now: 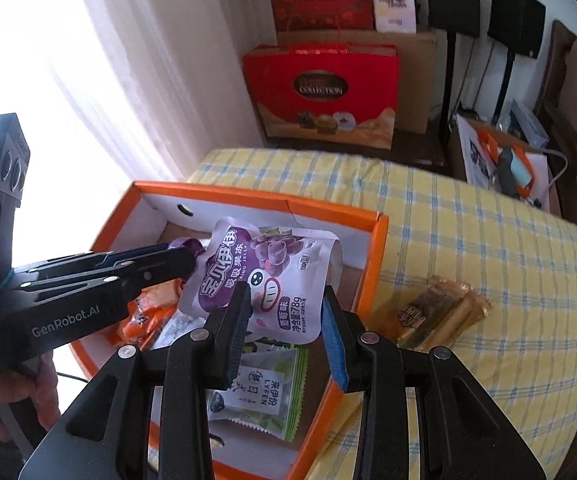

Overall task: Organize objects
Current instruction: 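Lower the purple pouch into the box and open the left gripper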

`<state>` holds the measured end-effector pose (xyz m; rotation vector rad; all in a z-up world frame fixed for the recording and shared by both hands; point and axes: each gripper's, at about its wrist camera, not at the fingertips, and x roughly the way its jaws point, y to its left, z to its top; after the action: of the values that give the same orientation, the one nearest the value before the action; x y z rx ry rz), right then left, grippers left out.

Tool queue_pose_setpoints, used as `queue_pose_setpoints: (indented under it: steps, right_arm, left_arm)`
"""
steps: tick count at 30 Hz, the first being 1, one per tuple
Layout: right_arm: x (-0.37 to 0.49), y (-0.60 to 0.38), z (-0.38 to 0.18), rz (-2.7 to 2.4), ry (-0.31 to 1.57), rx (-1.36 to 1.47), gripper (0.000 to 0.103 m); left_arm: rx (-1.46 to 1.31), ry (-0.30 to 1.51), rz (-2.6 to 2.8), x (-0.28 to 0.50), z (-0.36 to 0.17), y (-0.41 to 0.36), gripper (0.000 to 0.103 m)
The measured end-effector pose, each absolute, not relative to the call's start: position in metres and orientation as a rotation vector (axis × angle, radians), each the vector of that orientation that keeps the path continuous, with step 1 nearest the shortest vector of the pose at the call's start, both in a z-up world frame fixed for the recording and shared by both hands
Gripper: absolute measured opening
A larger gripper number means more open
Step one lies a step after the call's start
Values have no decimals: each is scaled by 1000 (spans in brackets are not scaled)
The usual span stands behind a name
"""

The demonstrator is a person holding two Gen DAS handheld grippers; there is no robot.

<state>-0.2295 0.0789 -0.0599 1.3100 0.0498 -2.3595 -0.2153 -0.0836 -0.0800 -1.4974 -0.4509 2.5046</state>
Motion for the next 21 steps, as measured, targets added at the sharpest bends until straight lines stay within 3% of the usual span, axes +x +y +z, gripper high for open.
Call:
queue_pose_setpoints:
  steps: [14,16,19,21]
  right_arm:
    - [-226,81,-61,-2343,77,1339,41]
    - [-222,84,-58,-2339,59,1325,44]
    - [-214,92,-46,-2359,30,1291,58]
    - [-209,99,-37,-2376,13,1267,60]
  left_arm:
    - [-1561,-509,2443,-226,-100,-85,21]
    - [-1557,-519,2439,-225,-100,-86,23]
    - [-1559,-512,2443,-222,-98,-88,25]
    - [-1552,-507,2454,-218,-94,-88,28]
